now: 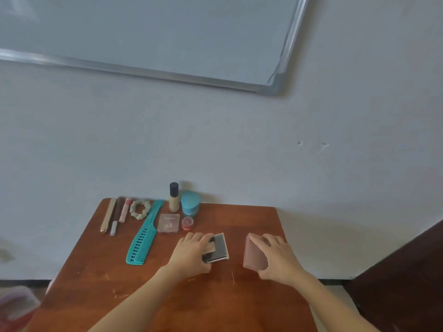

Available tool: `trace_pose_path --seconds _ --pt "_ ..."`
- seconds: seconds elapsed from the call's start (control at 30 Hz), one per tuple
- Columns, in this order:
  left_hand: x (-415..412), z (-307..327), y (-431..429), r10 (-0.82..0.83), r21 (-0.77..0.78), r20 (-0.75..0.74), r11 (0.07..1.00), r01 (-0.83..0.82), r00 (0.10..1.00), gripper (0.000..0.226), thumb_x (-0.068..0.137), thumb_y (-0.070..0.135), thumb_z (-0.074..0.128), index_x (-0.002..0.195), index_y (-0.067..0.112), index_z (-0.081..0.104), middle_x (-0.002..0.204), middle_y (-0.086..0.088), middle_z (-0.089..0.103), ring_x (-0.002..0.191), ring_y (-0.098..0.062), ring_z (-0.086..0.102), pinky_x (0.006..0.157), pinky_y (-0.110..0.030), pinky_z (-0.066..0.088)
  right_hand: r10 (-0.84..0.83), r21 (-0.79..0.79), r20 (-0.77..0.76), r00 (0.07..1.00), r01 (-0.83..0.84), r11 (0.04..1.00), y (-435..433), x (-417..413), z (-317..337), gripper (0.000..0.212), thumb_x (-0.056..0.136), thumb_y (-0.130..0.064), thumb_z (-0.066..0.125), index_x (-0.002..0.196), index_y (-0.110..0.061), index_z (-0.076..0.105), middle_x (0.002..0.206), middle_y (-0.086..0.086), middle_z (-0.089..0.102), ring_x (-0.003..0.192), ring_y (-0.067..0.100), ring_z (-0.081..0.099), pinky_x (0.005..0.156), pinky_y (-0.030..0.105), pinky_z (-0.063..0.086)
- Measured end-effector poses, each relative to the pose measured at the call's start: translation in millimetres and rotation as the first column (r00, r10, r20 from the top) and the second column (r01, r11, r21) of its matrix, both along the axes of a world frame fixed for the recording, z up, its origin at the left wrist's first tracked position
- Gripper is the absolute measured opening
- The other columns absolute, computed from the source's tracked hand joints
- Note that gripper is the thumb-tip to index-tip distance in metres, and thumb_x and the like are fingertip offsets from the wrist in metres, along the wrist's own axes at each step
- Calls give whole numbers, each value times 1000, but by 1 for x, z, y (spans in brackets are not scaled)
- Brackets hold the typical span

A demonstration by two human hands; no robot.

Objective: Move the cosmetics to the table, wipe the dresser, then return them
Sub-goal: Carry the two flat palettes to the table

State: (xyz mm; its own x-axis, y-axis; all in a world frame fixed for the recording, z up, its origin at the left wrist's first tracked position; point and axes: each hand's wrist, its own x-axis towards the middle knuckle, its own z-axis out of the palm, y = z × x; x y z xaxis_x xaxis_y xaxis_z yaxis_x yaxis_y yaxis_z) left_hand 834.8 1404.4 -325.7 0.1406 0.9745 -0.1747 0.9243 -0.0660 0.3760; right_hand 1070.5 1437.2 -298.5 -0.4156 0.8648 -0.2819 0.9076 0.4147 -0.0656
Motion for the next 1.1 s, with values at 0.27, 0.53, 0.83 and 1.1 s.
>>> trace_pose_path --seconds 0.27,0.53,0.83,1.1 --pt "13 -19 56 -92 -35 -90 995 89 992 73 79 35 61 141 26 23 141 1 35 128 -20 31 109 -34 26 -32 -86 18 999 34 996 50 10 -18 89 76 -34 62 146 -34 7 146 -1 22 131 23 22 108 36 25" --pt "26 -22 114 -139 -31 -240 990 135 961 70 80 33 57 141 24 23 137 -5 36 124 -24 32 107 -35 26 50 -98 9 999 -48 994 118 3 -22 89 75 -31 62 146 -35 8 147 0 20 133 26 19 108 40 24" --pt "23 -29 154 -129 -95 -313 990 104 941 71 80 28 56 141 19 23 135 -10 35 124 -27 32 105 -35 27 120 -156 -8 993 -119 981 163 -17 -44 88 76 -26 63 146 -35 10 149 1 16 136 26 14 107 43 26" --pt "19 -41 167 -90 -81 -220 994 74 971 68 77 23 55 139 21 28 134 -7 31 125 -25 30 101 -32 33 223 -115 21 975 -219 969 173 -26 -58 81 76 -27 61 145 -34 17 146 4 19 133 28 16 108 45 22"
